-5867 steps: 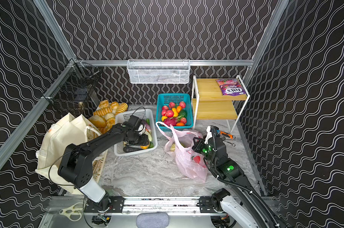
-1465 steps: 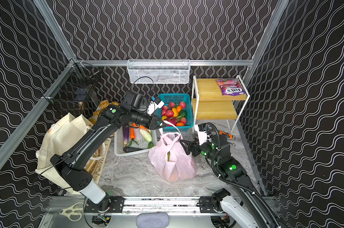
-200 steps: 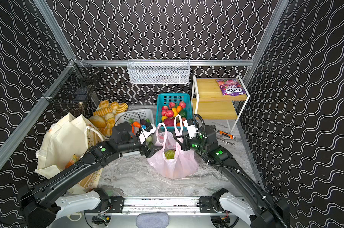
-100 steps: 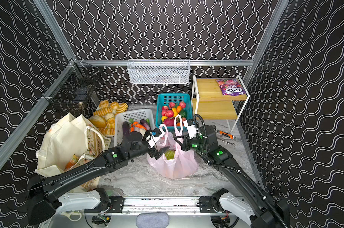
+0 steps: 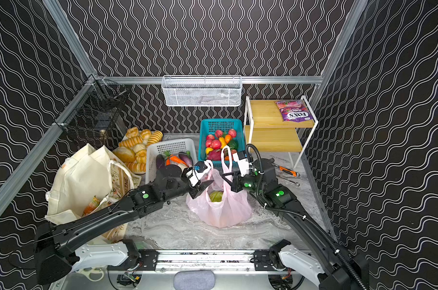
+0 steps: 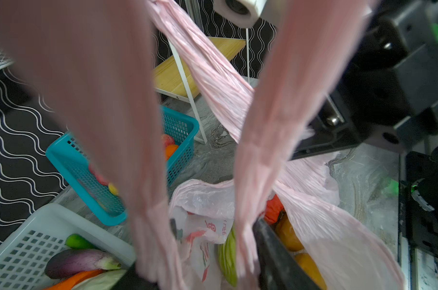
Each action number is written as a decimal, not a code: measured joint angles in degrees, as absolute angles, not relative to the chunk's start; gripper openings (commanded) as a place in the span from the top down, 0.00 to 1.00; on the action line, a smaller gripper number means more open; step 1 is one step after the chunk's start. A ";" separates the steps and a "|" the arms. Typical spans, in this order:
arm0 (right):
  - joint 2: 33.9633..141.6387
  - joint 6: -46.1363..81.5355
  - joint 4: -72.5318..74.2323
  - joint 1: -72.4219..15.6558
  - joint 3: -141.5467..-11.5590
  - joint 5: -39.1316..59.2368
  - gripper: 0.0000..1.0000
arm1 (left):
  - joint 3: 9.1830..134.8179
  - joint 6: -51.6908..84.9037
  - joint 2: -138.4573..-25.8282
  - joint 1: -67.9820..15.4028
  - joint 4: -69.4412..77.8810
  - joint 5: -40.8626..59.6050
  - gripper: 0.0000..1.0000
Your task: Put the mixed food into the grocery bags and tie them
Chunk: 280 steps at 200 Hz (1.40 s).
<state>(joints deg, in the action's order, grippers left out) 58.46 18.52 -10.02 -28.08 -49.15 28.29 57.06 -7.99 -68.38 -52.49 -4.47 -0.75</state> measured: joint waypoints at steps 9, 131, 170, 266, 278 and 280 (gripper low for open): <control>58.65 18.09 -10.48 -28.08 -49.54 28.18 0.92 | 57.69 -7.84 -68.53 -52.49 -5.23 -0.47 0.54; 59.55 7.60 -19.00 -28.12 -52.27 27.09 0.90 | 80.62 -13.30 -82.32 -46.65 -30.33 20.99 0.89; 59.64 4.89 -19.38 -28.12 -52.27 29.17 0.86 | 88.99 -16.86 -89.17 -45.28 -41.15 31.86 0.95; 55.35 4.12 -19.14 -28.08 -48.62 34.87 0.34 | 93.38 -21.61 -94.48 -43.33 -51.42 39.38 1.00; 54.76 5.06 -18.09 -28.08 -47.97 35.77 0.33 | 93.78 -21.93 -94.89 -43.33 -51.59 39.62 1.00; 54.65 5.32 -17.89 -28.08 -47.83 35.94 0.32 | 93.84 -22.02 -94.94 -43.33 -51.59 39.66 1.00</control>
